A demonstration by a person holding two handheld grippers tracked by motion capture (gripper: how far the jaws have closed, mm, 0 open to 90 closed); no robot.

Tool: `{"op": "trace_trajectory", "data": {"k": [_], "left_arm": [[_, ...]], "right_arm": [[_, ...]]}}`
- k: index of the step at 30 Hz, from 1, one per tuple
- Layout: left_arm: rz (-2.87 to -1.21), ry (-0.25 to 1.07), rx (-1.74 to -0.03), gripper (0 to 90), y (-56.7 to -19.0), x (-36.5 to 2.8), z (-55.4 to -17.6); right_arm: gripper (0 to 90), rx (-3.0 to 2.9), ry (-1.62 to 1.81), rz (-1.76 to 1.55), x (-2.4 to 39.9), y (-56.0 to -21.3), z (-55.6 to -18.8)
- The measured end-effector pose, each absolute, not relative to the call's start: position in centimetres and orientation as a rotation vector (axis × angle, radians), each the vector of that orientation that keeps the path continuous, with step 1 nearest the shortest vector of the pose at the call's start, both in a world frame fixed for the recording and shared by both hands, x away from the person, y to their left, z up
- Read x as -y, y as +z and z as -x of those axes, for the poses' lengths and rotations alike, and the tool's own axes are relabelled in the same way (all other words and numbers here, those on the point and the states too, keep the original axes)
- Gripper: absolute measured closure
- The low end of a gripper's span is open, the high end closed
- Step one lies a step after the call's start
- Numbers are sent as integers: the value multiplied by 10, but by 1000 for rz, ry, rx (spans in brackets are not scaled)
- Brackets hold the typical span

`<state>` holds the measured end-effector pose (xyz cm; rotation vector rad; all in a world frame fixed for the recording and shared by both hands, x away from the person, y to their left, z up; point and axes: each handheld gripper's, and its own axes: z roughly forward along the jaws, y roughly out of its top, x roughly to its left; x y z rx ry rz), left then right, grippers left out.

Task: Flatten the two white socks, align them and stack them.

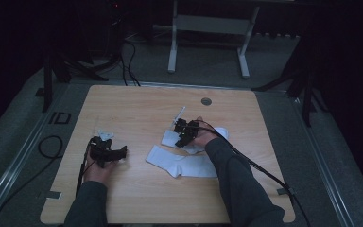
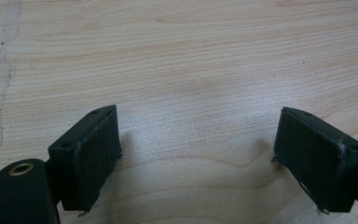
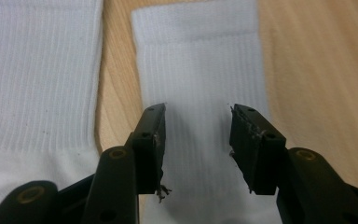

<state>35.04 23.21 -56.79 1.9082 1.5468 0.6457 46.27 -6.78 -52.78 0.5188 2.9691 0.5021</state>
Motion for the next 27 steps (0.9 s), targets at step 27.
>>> {"op": "trace_trajectory", "data": {"k": [27], "left_arm": [[-1908, 646, -1547, 145, -568, -232, -350]], "right_arm": [[508, -2962, 511, -548, 70, -523, -475]]}}
